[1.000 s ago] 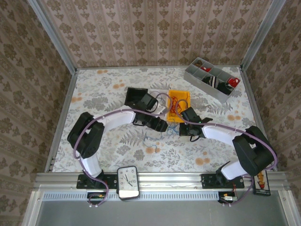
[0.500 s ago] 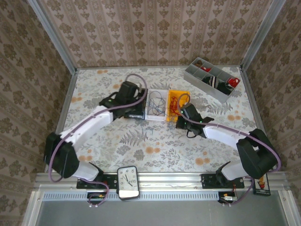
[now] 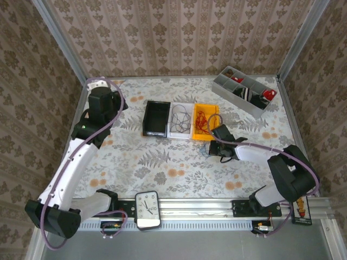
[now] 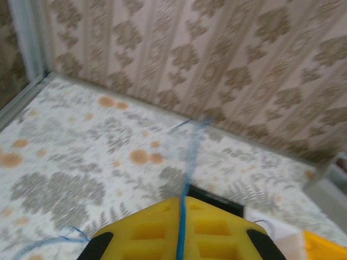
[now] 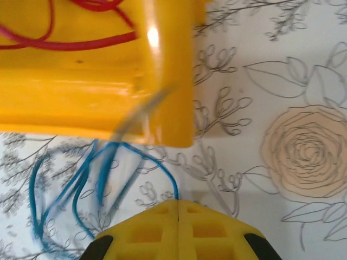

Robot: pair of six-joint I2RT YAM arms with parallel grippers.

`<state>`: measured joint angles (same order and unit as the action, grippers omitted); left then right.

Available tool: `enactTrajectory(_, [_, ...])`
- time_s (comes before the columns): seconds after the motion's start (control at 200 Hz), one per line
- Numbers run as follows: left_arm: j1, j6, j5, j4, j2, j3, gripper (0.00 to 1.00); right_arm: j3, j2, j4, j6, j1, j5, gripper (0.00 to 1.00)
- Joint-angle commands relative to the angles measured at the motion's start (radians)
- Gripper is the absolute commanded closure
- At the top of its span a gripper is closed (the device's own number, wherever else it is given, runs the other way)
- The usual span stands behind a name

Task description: Untangle the cables

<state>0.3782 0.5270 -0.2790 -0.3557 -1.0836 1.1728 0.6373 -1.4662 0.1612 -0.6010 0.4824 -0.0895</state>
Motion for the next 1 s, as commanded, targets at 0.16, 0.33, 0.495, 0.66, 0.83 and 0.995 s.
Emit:
enactTrajectory(0.16, [0.054,-0.063,0.229,0.207,-0.003,-0.05,1.0,-0.028,0.024,0.066,0.065,0.005,0.036,1.0])
enactTrajectory(0.33, [0.072,-0.111,0.23,0.171,-0.045,0.023,1.0,-0.018,0.004,0.07,0.066,0.005,0.043,1.0])
enactTrajectory(0.495, [0.117,-0.112,0.234,0.189,-0.065,0.021,1.0,-0.022,0.012,0.069,0.067,0.005,0.042,1.0])
enactTrajectory(0.66, [0.131,-0.103,0.238,0.245,-0.094,-0.004,1.0,-0.017,0.005,0.071,0.068,0.006,0.042,1.0])
enactTrajectory(0.83, [0.131,-0.121,0.238,0.275,-0.15,-0.002,1.0,-0.01,-0.004,0.071,0.072,0.005,0.046,1.0])
enactTrajectory(0.995, [0.131,-0.135,0.239,0.272,-0.196,0.013,1.0,-0.011,0.007,0.075,0.073,0.005,0.047,1.0])
